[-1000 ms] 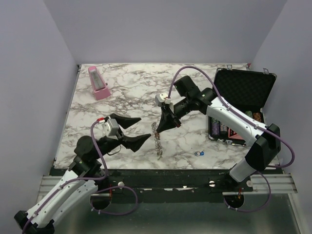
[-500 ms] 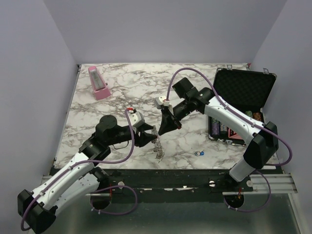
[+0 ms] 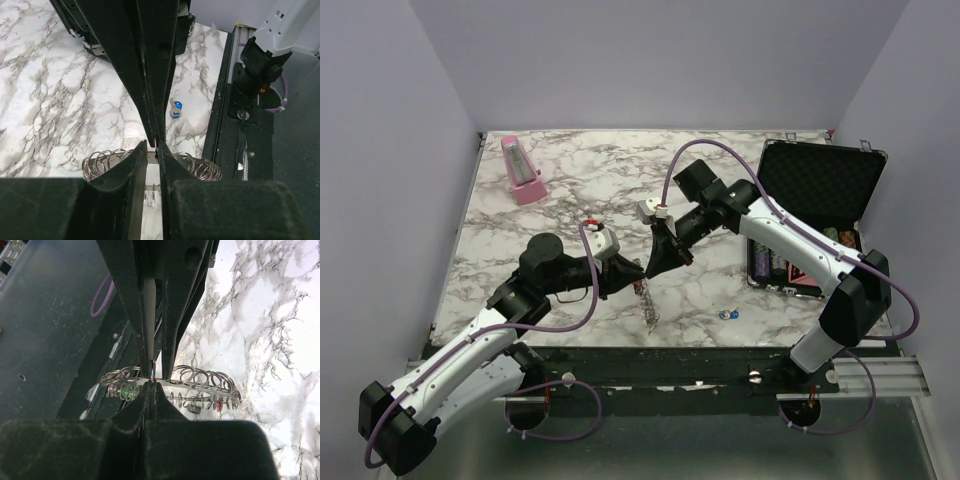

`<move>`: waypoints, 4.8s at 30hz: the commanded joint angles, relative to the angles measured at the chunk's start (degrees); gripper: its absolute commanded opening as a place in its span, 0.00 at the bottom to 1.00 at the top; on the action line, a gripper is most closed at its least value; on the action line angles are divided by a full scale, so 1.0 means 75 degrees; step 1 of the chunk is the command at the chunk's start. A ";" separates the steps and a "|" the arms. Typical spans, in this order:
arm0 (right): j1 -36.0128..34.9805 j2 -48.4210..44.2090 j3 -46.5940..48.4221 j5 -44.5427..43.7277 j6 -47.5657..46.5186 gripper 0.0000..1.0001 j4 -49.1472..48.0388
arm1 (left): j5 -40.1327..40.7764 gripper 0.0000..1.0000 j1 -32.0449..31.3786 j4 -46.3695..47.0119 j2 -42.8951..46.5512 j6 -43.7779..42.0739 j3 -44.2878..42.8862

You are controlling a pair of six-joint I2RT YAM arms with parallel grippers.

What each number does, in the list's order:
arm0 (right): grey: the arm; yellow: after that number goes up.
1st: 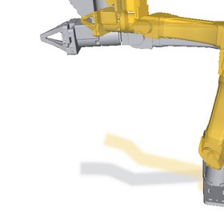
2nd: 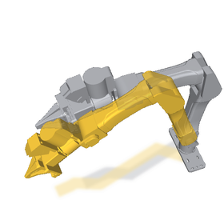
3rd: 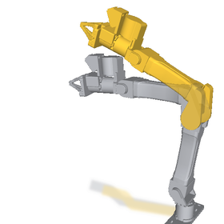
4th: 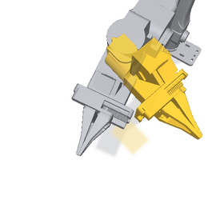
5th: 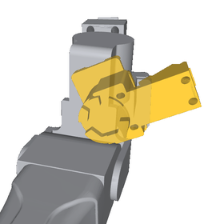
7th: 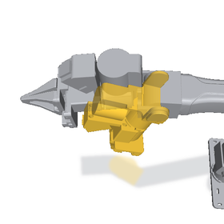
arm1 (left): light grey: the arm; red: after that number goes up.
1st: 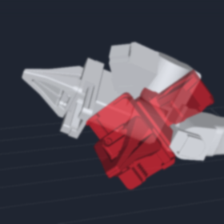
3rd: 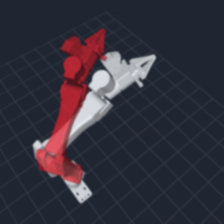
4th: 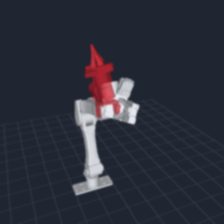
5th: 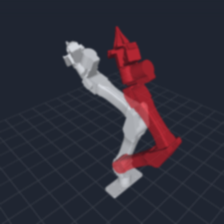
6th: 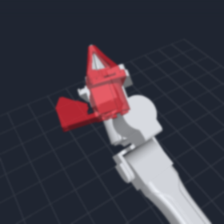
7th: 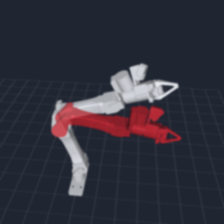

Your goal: Put the keys on the keyring

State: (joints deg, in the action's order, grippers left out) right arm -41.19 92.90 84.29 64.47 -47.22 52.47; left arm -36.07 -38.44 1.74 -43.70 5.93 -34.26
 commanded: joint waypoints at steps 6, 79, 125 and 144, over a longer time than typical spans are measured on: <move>-0.0051 0.0023 0.0234 0.0135 -0.0067 0.01 0.0047 | -0.0300 0.21 -0.0008 0.0015 -0.0009 0.0029 -0.0049; -0.0051 -0.0234 0.0257 0.0638 -0.0465 0.53 0.0434 | 0.0193 0.00 -0.0008 0.0857 0.1291 -0.0077 0.0934; -0.0414 -0.0715 -0.1465 0.2467 0.1398 0.34 -0.2062 | -0.1120 0.00 0.0074 0.3636 0.1866 0.0838 0.2330; -0.0438 -0.0645 -0.1629 0.2455 0.2053 0.25 -0.2589 | -0.1096 0.00 0.0156 0.3506 0.1937 0.0568 0.2271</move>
State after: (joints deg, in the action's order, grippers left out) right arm -43.88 88.18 73.12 81.01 -34.26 35.03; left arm -43.79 -37.87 25.19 -28.95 11.44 -16.25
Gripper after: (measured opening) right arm 0.256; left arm 0.007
